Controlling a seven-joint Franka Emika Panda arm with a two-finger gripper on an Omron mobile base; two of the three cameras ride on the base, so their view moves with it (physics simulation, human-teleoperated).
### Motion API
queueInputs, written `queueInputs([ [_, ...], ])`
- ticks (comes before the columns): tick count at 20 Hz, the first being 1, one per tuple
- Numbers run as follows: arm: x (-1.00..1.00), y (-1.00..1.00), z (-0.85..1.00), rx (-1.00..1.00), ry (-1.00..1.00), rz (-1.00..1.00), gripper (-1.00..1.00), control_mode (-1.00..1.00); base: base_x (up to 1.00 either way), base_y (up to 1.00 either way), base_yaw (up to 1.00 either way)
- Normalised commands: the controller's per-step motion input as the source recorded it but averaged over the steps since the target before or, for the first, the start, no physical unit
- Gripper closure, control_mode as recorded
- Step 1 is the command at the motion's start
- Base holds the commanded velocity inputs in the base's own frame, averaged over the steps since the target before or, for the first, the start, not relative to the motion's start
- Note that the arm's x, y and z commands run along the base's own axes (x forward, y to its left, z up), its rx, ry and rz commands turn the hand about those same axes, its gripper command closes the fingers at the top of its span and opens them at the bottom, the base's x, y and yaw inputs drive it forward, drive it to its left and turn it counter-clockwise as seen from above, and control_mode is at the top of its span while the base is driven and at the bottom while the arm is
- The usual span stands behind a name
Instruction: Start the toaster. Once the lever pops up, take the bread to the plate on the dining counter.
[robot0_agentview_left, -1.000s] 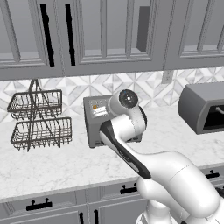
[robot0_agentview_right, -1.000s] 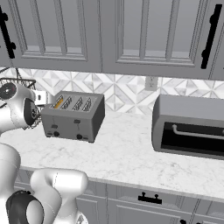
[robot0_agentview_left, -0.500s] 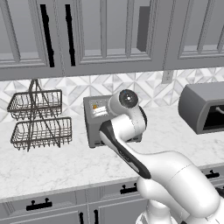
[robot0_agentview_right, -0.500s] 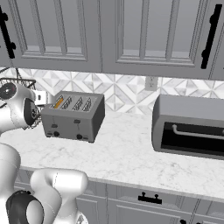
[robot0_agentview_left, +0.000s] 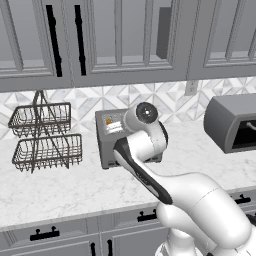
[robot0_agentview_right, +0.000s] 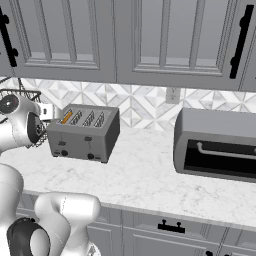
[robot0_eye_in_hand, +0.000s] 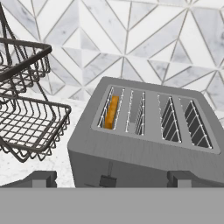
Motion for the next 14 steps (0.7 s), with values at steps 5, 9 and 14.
queueInputs([
  [5,0.0,0.0,0.0,0.0,0.0,0.0,-1.0,-1.0,0.0,0.0,0.0],
  [9,0.0,0.0,0.0,0.0,0.0,0.0,-1.0,-1.0,0.0,0.0,0.0],
  [14,0.0,0.0,0.0,0.0,0.0,0.0,-1.0,-1.0,0.0,0.0,0.0],
])
